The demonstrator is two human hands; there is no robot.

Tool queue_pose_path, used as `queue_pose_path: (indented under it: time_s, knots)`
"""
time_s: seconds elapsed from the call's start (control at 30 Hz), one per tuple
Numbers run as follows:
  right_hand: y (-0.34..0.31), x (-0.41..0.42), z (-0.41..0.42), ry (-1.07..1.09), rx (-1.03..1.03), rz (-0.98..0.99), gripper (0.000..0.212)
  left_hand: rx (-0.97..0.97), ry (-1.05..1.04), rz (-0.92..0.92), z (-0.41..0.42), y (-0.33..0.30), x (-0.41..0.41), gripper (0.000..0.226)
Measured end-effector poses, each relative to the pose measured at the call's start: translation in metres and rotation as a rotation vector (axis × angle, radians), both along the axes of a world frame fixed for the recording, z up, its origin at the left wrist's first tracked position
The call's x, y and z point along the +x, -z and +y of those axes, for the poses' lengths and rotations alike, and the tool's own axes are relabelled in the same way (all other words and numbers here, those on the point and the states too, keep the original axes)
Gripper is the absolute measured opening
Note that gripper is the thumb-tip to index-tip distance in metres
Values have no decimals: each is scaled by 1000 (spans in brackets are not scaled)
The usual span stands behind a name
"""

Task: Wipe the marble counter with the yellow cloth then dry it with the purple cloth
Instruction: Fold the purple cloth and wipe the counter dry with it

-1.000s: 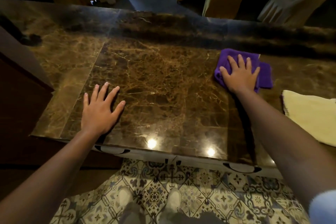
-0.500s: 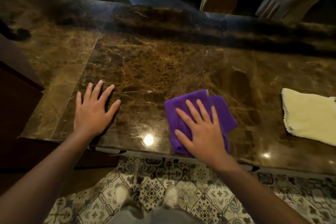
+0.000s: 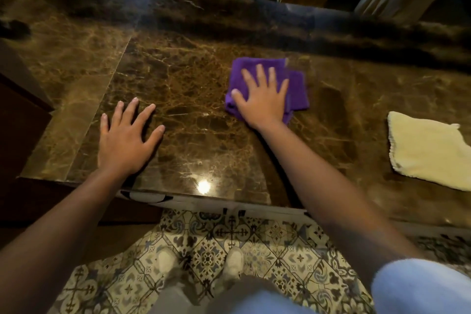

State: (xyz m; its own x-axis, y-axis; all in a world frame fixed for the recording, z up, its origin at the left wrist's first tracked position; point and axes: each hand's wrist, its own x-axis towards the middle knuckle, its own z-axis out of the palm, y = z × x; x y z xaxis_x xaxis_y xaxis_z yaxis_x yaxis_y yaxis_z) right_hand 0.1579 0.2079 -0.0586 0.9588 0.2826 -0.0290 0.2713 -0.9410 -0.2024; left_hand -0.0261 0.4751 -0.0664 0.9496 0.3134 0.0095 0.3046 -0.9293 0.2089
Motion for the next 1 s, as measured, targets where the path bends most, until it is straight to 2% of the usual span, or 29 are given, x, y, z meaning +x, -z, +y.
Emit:
queue_pose_path:
  time_s: [0.1, 0.17, 0.27, 0.37, 0.5, 0.67, 0.83, 1.0]
  knots:
    - [5, -98, -7, -215, 47, -49, 68, -3, 5, 16, 1, 0, -1, 72]
    - [8, -149, -39, -243, 53, -84, 66, -4, 6, 25, 0, -1, 1, 69]
    - [10, -192, -105, -116, -7, -76, 67, 8, 1, 40, -1, 1, 0, 69]
    - [9, -201, -168, 86, -67, -61, 69, 4, 7, 42, 0, 1, 0, 71]
    - [11, -169, -203, 186, -75, -52, 69, 1, 2, 57, 0, 1, 1, 68]
    - [6, -70, -203, 243, -69, -54, 67, 3, 10, 29, 0, 1, 1, 68]
    - [-6, 25, -175, 333, -39, 4, 69, 22, 16, 8, 3, 5, 1, 71]
    - [-12, 73, -127, 354, -54, 39, 70, 43, 15, -24, 7, 13, 1, 70]
